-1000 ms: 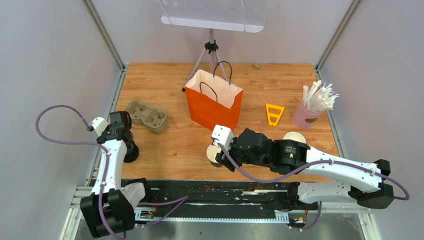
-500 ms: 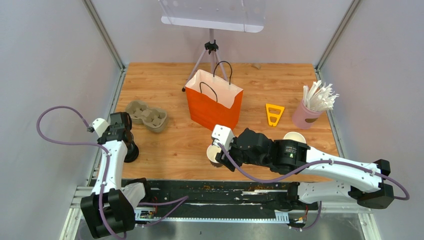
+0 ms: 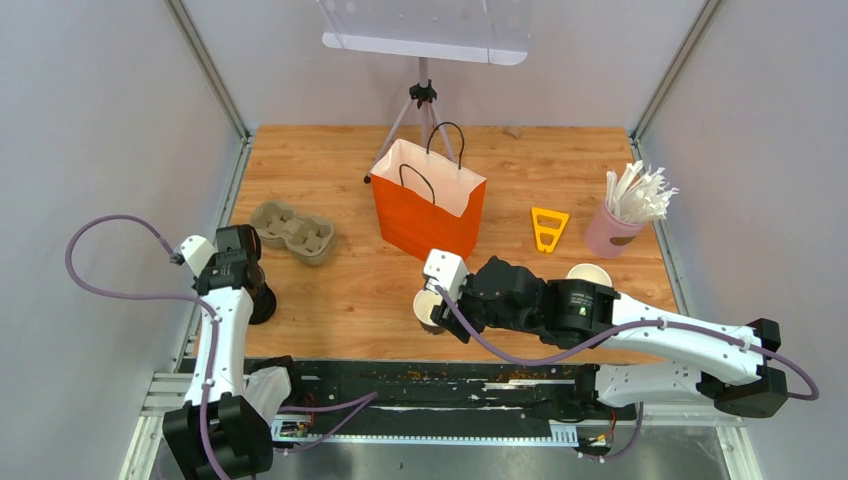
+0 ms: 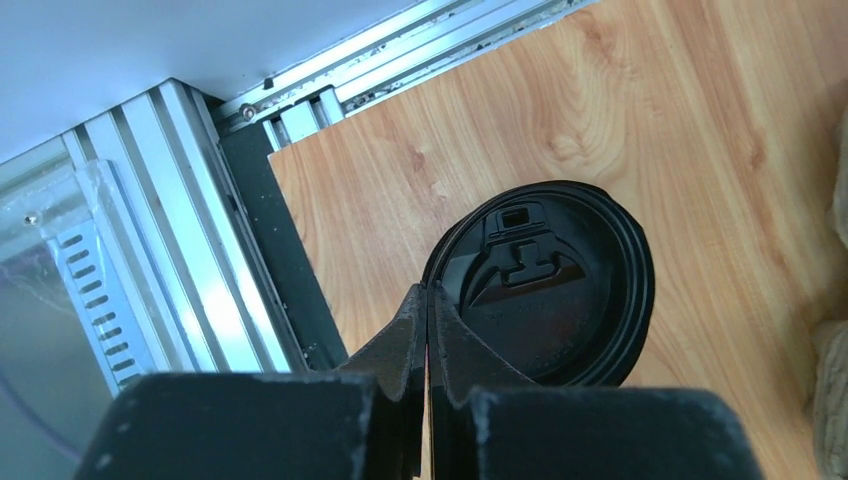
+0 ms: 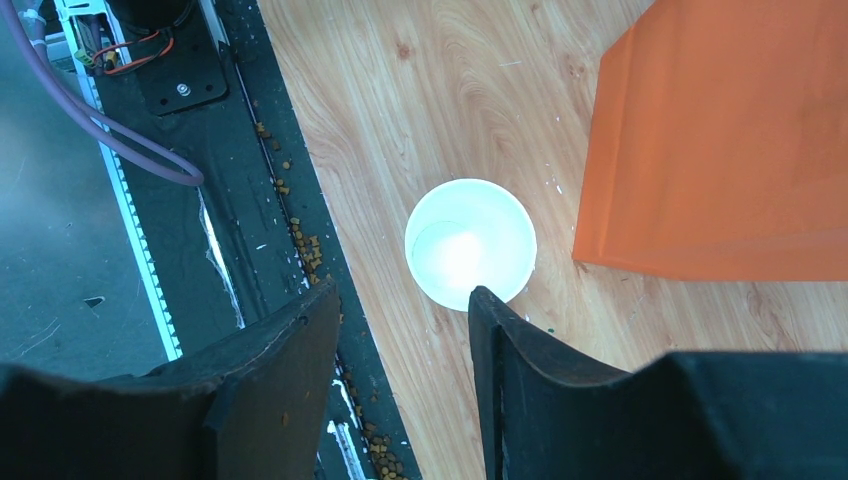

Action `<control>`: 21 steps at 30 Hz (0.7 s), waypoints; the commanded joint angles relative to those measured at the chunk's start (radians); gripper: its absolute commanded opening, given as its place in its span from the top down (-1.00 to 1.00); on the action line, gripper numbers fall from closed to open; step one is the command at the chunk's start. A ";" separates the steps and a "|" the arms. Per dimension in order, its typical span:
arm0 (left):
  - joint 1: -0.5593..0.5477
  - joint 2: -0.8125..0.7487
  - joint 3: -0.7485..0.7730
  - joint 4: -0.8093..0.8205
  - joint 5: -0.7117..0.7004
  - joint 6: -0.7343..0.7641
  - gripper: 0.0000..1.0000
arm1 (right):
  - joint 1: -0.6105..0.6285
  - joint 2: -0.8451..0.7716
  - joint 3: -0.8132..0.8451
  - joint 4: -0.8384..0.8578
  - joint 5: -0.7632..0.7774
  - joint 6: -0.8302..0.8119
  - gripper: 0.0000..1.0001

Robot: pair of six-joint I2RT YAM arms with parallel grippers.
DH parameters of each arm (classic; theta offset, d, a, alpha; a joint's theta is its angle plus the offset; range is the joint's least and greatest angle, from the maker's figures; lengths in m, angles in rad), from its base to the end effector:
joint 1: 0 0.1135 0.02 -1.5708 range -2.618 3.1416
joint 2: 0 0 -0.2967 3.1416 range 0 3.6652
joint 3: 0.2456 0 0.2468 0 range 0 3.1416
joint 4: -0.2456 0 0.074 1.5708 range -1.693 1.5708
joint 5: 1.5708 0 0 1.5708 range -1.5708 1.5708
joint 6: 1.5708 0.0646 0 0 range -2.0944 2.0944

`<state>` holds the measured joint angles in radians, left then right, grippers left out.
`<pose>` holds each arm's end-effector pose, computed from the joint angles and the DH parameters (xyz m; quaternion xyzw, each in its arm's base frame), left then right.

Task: Pack the takeout coffee

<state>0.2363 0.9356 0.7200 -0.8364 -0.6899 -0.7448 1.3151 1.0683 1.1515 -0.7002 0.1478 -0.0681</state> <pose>0.1382 0.0756 0.2522 -0.5050 0.7615 0.2556 0.3158 0.0656 0.2135 0.3734 -0.5390 0.7040 0.2140 0.4099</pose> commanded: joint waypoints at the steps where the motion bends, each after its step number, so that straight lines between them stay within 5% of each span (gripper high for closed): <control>1: 0.010 -0.024 0.062 -0.016 -0.006 -0.004 1.00 | 0.007 0.005 0.032 0.020 0.004 0.022 -0.01; 13: 0.010 -0.122 0.142 -0.072 0.136 0.004 1.00 | 0.006 0.015 0.016 0.077 -0.019 0.062 -0.01; 21: 0.010 -0.181 0.233 -0.108 0.380 0.075 1.00 | 0.006 0.022 0.005 0.166 0.066 0.102 -0.09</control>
<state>0.2363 0.7685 0.8841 -0.9176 -0.4690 -0.7174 1.3151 1.1000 1.1511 -0.6491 0.1535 -0.0071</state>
